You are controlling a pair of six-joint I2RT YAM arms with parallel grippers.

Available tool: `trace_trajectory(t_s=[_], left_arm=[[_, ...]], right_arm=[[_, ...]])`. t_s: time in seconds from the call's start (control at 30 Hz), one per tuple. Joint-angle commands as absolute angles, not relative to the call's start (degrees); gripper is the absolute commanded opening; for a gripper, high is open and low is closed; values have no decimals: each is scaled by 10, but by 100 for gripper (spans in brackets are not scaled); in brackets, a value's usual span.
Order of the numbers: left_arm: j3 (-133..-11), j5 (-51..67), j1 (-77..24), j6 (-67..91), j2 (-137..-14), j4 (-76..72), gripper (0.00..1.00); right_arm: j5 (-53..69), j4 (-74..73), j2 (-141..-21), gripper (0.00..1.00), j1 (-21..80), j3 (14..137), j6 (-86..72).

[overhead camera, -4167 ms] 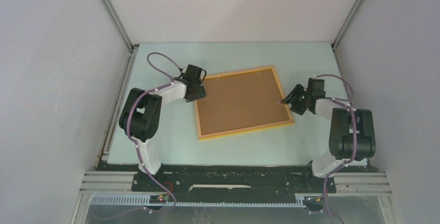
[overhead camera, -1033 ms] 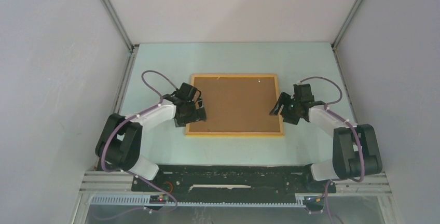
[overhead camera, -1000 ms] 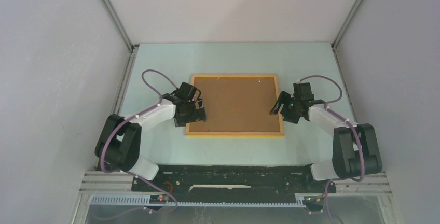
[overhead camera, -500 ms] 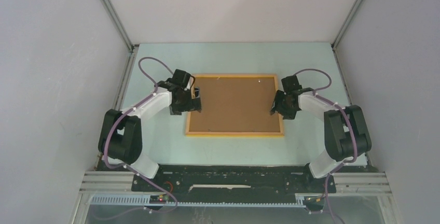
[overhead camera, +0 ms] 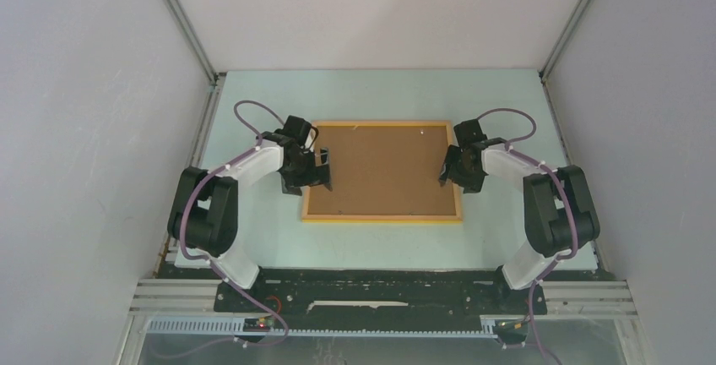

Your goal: Put the photo into the frame

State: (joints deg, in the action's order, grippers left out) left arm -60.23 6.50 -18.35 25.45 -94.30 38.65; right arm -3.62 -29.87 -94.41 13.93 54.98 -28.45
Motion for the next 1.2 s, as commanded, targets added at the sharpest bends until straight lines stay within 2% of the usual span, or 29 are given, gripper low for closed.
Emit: trace_trajectory(t_s=[0.0,0.27,0.4,0.8,0.9,1.0,1.03,1.1,1.17], left_arm=[[-627,86,-180,256,-938,375,99],[-625,95,-180,258,-938,372,99],[-624,97,-181,257,-938,371,99],[-625,99,-179,257,-934,370,99],[-625,102,-180,257,-934,370,99],[-623,100,-180,256,-932,370,99],[-624,99,-180,256,-932,370,99],[-624,98,-179,255,-931,369,99],[-623,97,-179,252,-928,369,99]], right_arm=[[-53,-302,-962,72,144,574,-288],[-31,-299,-962,76,145,580,-292],[-46,-305,-972,72,143,582,-287],[-68,-325,-953,34,150,574,-263],[-72,-320,-951,22,150,574,-250],[-72,-314,-951,4,149,574,-242],[-71,-313,-950,1,149,574,-240],[-65,-311,-943,3,150,574,-235],[-70,-311,-928,20,151,574,-232]])
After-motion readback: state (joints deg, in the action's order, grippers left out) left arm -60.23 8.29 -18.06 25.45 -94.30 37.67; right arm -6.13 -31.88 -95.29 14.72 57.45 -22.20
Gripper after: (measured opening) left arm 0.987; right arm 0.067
